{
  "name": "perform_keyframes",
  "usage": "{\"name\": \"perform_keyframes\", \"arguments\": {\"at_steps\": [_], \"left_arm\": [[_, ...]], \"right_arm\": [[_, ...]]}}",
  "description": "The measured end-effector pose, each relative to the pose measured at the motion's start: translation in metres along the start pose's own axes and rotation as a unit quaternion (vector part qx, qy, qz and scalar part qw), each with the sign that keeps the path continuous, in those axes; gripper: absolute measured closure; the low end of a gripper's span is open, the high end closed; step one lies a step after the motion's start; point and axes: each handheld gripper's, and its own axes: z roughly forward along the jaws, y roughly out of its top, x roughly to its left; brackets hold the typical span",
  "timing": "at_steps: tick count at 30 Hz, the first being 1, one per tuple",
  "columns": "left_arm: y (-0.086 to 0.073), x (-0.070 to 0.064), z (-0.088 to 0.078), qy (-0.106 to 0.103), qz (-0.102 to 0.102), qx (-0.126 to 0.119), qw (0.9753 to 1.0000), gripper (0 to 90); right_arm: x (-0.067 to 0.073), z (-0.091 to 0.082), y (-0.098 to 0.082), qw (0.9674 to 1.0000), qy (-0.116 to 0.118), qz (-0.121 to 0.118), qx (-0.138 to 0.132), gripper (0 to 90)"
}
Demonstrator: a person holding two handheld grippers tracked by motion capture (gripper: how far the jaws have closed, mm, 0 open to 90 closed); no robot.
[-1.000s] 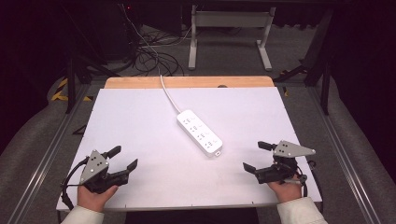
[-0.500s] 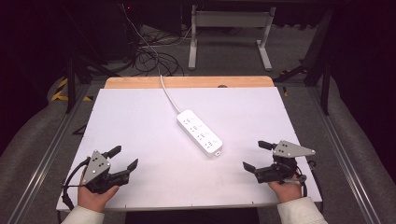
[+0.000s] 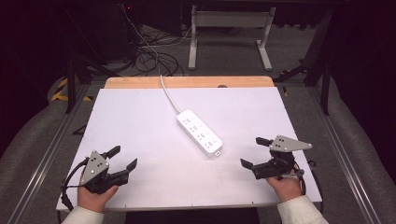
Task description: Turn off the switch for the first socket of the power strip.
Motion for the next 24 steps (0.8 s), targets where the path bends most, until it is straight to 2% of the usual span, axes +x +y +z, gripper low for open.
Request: {"name": "perform_keyframes", "arguments": {"at_steps": [3, 15, 24], "left_arm": [[0.0, -0.001, 0.001, 0.001, 0.0, 0.0, 1.0, 26.9], [0.0, 0.0, 0.0, 0.003, 0.002, -0.001, 1.0, 27.1], [-0.001, 0.001, 0.001, 0.004, -0.003, 0.0, 1.0, 27.4]], "right_arm": [[0.0, 0.003, 0.008, 1.0, 0.005, -0.001, 0.007, 2.5], [-0.001, 0.018, 0.036, 0.9996, 0.025, -0.011, 0.004, 2.4], [-0.002, 0.03, 0.046, 0.9992, 0.037, -0.013, 0.004, 1.9]]}}
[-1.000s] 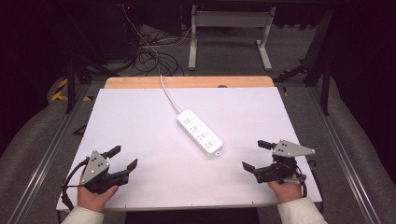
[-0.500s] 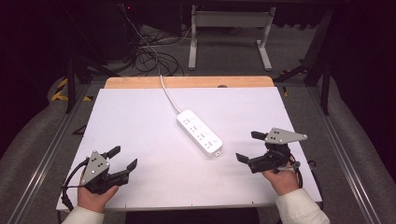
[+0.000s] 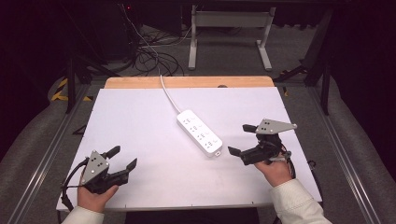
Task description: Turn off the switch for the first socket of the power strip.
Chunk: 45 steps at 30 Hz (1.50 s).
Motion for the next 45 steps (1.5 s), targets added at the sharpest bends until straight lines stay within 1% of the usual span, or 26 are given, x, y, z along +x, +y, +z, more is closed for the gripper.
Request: {"name": "perform_keyframes", "arguments": {"at_steps": [3, 5, 6, 8, 11, 13, 15, 17, 19, 21, 24, 25, 26, 28, 29, 30, 31, 33, 35, 36, 37, 38, 39, 41, 43, 45], "left_arm": [[0.0, 0.001, 0.0, 0.001, 0.003, 0.002, 1.0, 27.4], [0.0, 0.0, 0.0, 0.001, 0.001, 0.002, 1.0, 27.7], [0.0, 0.0, 0.0, 0.002, 0.004, 0.003, 1.0, 27.9], [0.0, 0.0, 0.0, 0.001, 0.002, 0.004, 1.0, 28.0], [0.0, 0.0, 0.0, 0.0, 0.001, 0.004, 1.0, 28.1], [0.0, 0.0, 0.0, 0.0, 0.0, 0.004, 1.0, 28.1], [0.0, 0.001, 0.0, 0.0, 0.003, 0.005, 1.0, 28.1], [0.0, 0.001, 0.001, 0.001, 0.004, 0.005, 1.0, 28.1], [0.0, 0.0, 0.0, -0.001, 0.0, 0.005, 1.0, 28.1], [0.0, 0.001, 0.0, -0.002, 0.0, 0.004, 1.0, 28.1], [0.0, 0.001, 0.001, -0.001, 0.003, 0.005, 1.0, 28.1], [0.0, 0.001, 0.001, -0.001, 0.003, 0.005, 1.0, 28.1], [0.0, 0.001, 0.001, -0.002, 0.002, 0.004, 1.0, 28.1], [0.0, 0.001, 0.0, -0.003, 0.001, 0.004, 1.0, 28.1], [0.0, 0.001, 0.0, -0.003, 0.001, 0.004, 1.0, 28.1], [0.0, 0.001, 0.0, -0.003, 0.0, 0.004, 1.0, 28.1], [0.0, 0.001, 0.0, -0.002, 0.001, 0.004, 1.0, 28.1], [0.0, 0.001, 0.0, -0.001, 0.004, 0.005, 1.0, 28.2], [0.0, 0.001, 0.0, -0.001, 0.005, 0.005, 1.0, 28.3], [0.0, 0.001, 0.0, -0.001, 0.005, 0.005, 1.0, 28.3], [0.0, 0.002, 0.0, -0.001, 0.005, 0.005, 1.0, 28.3], [-0.001, 0.002, 0.0, 0.001, 0.005, 0.005, 1.0, 28.3], [-0.001, 0.001, 0.0, 0.001, 0.002, 0.005, 1.0, 28.3], [-0.001, 0.002, 0.0, 0.005, 0.006, 0.005, 1.0, 28.6], [-0.001, 0.002, 0.0, 0.004, 0.003, 0.004, 1.0, 28.7], [-0.001, 0.002, 0.0, 0.004, 0.003, 0.004, 1.0, 28.7]], "right_arm": [[-0.001, 0.004, 0.002, 1.0, 0.004, 0.002, -0.002, 0.8], [0.0, 0.006, 0.005, 0.9999, -0.002, 0.009, -0.01, 0.5], [0.0, 0.006, 0.006, 0.9998, -0.003, 0.013, -0.014, 0.4], [0.0, 0.007, 0.009, 0.9998, -0.001, 0.017, -0.011, 0.4], [0.001, 0.007, 0.011, 0.9995, -0.013, 0.026, -0.008, 1.1], [0.0, 0.009, 0.012, 0.9992, -0.005, 0.041, -0.002, 1.0], [-0.001, 0.01, 0.014, 0.9984, -0.004, 0.057, 0.001, 1.0], [-0.004, 0.013, 0.018, 0.9974, 0.003, 0.071, 0.002, 1.0], [-0.005, 0.016, 0.022, 0.9963, 0.001, 0.086, 0.004, 2.7], [-0.005, 0.019, 0.027, 0.9965, 0.004, 0.083, 0.009, 2.8], [-0.003, 0.023, 0.036, 0.9977, 0.009, 0.064, 0.02, 3.5], [-0.003, 0.023, 0.036, 0.9977, 0.009, 0.064, 0.02, 3.5], [-0.002, 0.025, 0.041, 0.9985, 0.011, 0.049, 0.021, 9.8], [-0.002, 0.028, 0.046, 0.9987, 0.009, 0.047, 0.018, 18.2], [-0.003, 0.03, 0.047, 0.9985, 0.005, 0.052, 0.016, 20.9], [-0.005, 0.032, 0.049, 0.9982, 0.006, 0.057, 0.015, 21.7], [-0.006, 0.034, 0.051, 0.9981, 0.004, 0.059, 0.015, 24.5], [-0.008, 0.038, 0.055, 0.9985, -0.008, 0.051, 0.015, 31.2], [-0.01, 0.043, 0.058, 0.9986, -0.01, 0.047, 0.02, 37.7], [-0.01, 0.043, 0.058, 0.9986, -0.01, 0.047, 0.02, 37.7], [-0.012, 0.048, 0.062, 0.9986, -0.01, 0.045, 0.024, 46.8], [-0.014, 0.051, 0.064, 0.9985, -0.003, 0.049, 0.025, 50.7], [-0.015, 0.054, 0.065, 0.9981, 0.007, 0.055, 0.028, 52.5], [-0.017, 0.06, 0.068, 0.9975, 0.011, 0.062, 0.033, 57.6], [-0.019, 0.066, 0.07, 0.9969, 0.021, 0.065, 0.04, 61.1], [-0.018, 0.072, 0.072, 0.997, 0.018, 0.06, 0.044, 63.9]]}}
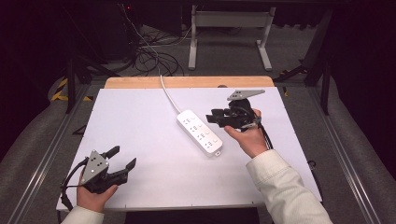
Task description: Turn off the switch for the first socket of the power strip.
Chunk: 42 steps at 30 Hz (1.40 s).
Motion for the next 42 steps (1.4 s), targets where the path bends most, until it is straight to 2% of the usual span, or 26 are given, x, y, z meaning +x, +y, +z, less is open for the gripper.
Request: {"name": "perform_keyframes", "arguments": {"at_steps": [4, 6, 11, 15, 23, 28, 35, 42], "left_arm": [[0.0, 0.0, 0.0, 0.0, 0.0, 0.0, 1.0, 28.8], [0.0, 0.0, 0.0, 0.001, 0.0, -0.001, 1.0, 28.9], [0.0, 0.001, -0.001, 0.003, 0.0, -0.002, 1.0, 29.3], [0.0, 0.0, -0.001, 0.0, -0.002, -0.001, 1.0, 29.4], [-0.001, 0.001, 0.0, 0.001, 0.001, 0.0, 1.0, 29.4], [-0.001, 0.0, 0.001, 0.0, -0.002, 0.0, 1.0, 29.5], [-0.001, 0.001, 0.001, 0.001, -0.001, 0.001, 1.0, 29.6], [-0.001, 0.001, 0.001, 0.0, -0.003, 0.0, 1.0, 29.8]], "right_arm": [[0.002, 0.008, 0.003, 0.9998, -0.014, -0.012, 0.001, 69.7], [0.003, 0.016, 0.006, 0.9996, -0.018, -0.022, 0.009, 77.6], [0.004, 0.03, 0.01, 0.9989, -0.017, -0.024, 0.037, 89.2], [0.003, 0.04, 0.011, 0.998, -0.029, -0.031, 0.047, 90.0], [-0.004, 0.057, 0.01, 0.9966, -0.044, -0.028, 0.063, 90.0], [-0.009, 0.07, 0.008, 0.9948, -0.067, -0.031, 0.071, 90.0], [-0.014, 0.089, 0.003, 0.9939, -0.074, -0.025, 0.078, 90.0], [-0.017, 0.107, -0.001, 0.9914, -0.089, -0.023, 0.093, 90.0]]}}
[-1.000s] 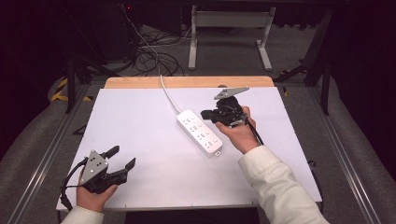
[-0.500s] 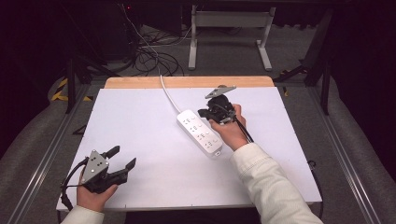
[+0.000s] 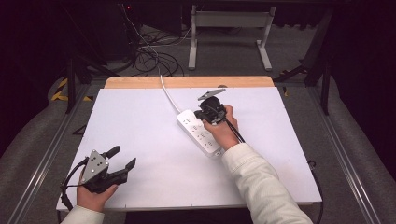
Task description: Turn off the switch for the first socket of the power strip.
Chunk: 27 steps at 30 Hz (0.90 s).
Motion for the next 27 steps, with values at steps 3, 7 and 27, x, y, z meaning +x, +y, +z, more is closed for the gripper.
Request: {"name": "perform_keyframes", "arguments": {"at_steps": [3, 7, 27], "left_arm": [[0.0, 0.0, 0.0, 0.0, 0.0, 0.001, 1.0, 29.8], [0.0, 0.0, -0.001, -0.001, 0.001, 0.002, 1.0, 29.9], [-0.001, 0.001, 0.0, -0.002, -0.002, 0.003, 1.0, 30.1]], "right_arm": [[-0.001, 0.007, -0.001, 1.0, 0.0, 0.005, 0.003, 90.0], [-0.001, 0.017, -0.002, 0.9999, -0.001, 0.008, 0.011, 90.0], [-0.004, 0.04, -0.005, 0.9996, -0.012, 0.025, 0.007, 90.0]]}}
